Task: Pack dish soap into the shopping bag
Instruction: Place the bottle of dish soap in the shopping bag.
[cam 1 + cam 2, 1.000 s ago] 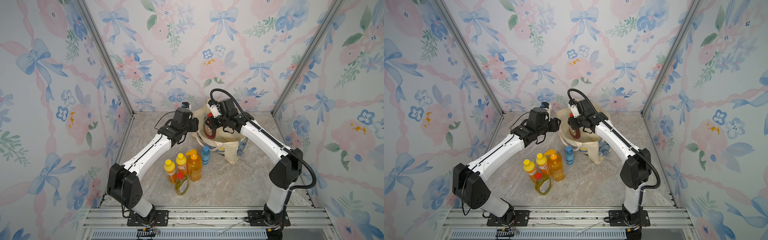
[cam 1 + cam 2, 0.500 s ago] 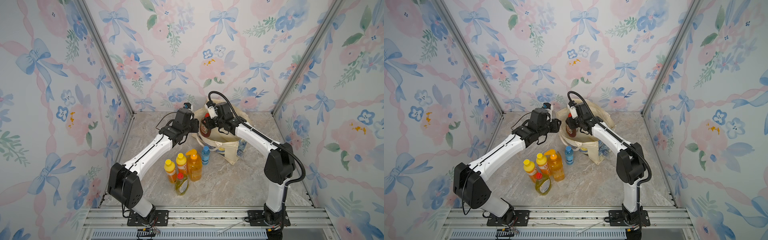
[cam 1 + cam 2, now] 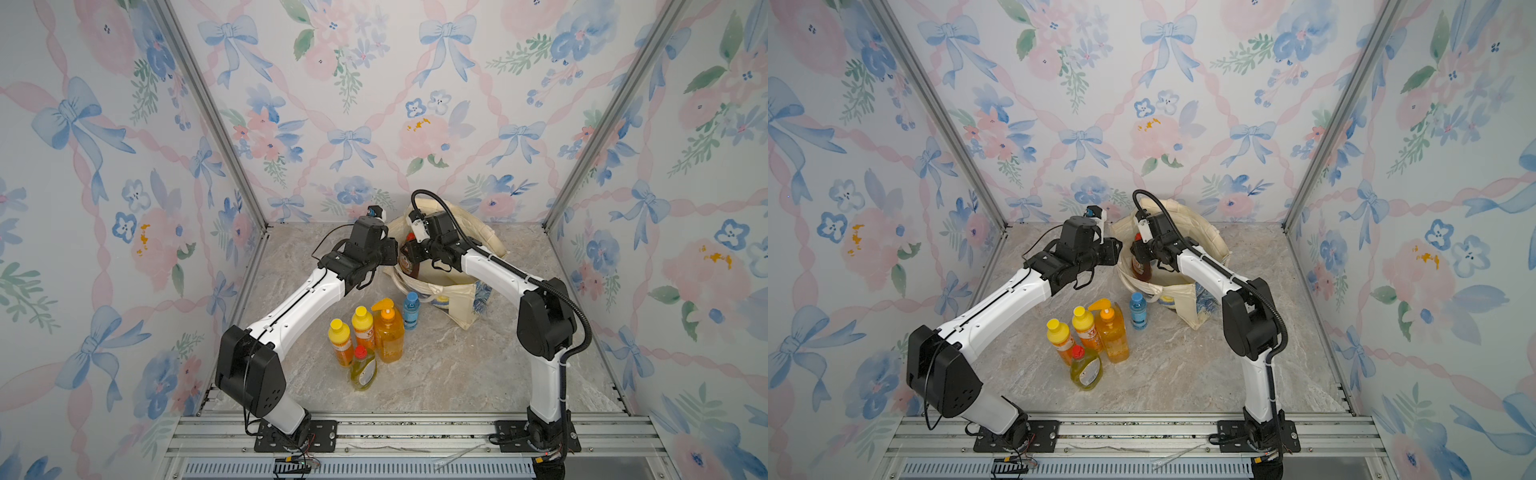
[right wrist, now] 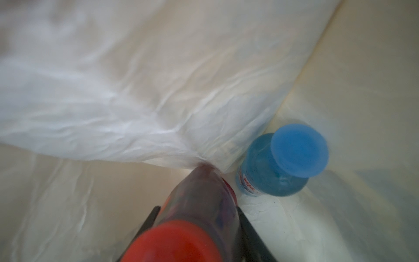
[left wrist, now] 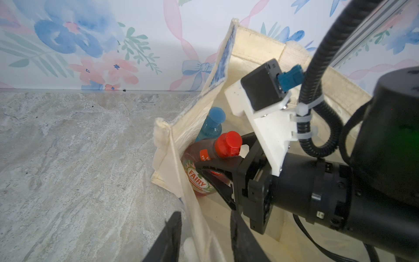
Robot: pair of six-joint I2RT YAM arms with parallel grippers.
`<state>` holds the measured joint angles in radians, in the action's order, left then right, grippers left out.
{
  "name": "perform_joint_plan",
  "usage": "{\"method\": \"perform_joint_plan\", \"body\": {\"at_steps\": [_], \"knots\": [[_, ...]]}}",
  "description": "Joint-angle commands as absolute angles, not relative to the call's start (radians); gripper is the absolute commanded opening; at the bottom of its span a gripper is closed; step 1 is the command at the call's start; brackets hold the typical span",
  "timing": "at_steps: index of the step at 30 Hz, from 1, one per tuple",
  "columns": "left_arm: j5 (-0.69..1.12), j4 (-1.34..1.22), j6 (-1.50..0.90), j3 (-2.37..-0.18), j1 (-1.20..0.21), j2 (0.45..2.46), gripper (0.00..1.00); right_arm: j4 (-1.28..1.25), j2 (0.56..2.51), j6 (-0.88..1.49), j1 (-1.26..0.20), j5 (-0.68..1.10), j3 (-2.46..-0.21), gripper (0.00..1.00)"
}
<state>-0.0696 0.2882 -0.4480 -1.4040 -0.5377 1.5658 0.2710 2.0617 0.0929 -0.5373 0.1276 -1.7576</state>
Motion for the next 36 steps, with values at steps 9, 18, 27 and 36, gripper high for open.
{"method": "perform_joint_plan", "body": {"at_steps": [9, 18, 27, 36], "knots": [[-0.059, 0.299, -0.44, -1.431, -0.545, 1.58, 0.39, 0.156, 2.095, 0.087, -0.531, 0.142, -1.816, 0.0], [-0.067, 0.3, -0.441, -1.444, -0.552, 1.58, 0.47, 0.213, 2.116, 0.034, -0.531, 0.143, -1.804, 0.0], [-0.097, 0.304, -0.437, -1.448, -0.551, 1.576, 0.64, 0.216, 2.08, 0.024, -0.531, 0.14, -1.786, 0.16], [-0.1, 0.303, -0.44, -1.443, -0.551, 1.571, 0.81, 0.213, 2.055, 0.022, -0.531, 0.132, -1.765, 0.37]]}}
